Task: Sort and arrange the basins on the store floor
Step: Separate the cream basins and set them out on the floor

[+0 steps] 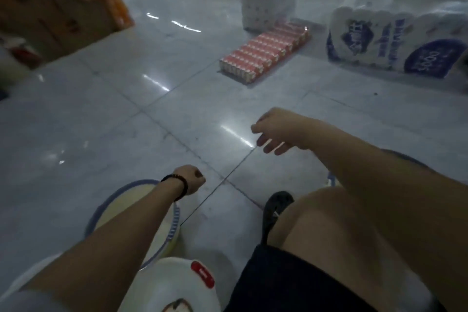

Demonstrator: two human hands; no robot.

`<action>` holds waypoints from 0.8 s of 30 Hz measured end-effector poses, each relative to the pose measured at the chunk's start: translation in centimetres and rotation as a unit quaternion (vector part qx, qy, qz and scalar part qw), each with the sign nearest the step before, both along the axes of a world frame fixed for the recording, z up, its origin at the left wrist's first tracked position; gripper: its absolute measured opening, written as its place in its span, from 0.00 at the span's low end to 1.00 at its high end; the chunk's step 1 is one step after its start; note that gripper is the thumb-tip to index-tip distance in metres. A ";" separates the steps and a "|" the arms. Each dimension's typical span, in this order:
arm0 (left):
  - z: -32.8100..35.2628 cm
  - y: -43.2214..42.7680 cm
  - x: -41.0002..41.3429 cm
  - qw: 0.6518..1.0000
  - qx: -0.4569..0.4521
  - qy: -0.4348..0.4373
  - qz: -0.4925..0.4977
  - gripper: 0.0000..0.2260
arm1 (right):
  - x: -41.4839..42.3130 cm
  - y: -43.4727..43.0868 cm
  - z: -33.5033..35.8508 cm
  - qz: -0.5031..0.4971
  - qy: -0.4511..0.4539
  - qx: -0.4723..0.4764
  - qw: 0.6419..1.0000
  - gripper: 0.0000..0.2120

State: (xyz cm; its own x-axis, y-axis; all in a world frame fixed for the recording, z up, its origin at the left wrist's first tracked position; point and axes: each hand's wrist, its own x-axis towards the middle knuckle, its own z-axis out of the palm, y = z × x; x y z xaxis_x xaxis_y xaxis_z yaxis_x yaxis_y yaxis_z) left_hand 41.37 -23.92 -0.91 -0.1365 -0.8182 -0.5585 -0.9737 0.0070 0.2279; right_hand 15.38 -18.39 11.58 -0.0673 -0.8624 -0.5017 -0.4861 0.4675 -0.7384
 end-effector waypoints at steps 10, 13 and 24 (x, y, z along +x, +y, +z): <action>-8.3 3.3 15.3 0.989 0.067 -0.054 0.116 0.11 | 21.2 0.0 -12.0 0.264 0.174 0.101 0.943 0.14; -12.9 4.4 16.8 0.984 0.090 -0.070 0.139 0.24 | 21.8 2.2 -16.4 0.260 0.161 0.124 0.944 0.13; -20.6 5.6 15.1 0.987 0.047 -0.082 0.129 0.17 | 18.6 0.9 -18.8 0.207 0.139 0.110 0.962 0.14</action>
State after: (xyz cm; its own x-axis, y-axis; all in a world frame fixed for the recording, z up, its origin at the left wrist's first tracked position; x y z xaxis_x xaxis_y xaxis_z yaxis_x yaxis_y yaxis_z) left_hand 56.42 -18.32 -21.47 0.1681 -0.7579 -0.6304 -0.9643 -0.2593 0.0547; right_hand 33.94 -17.49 -7.19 0.1012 -0.7187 -0.6879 -0.8287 0.3217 -0.4581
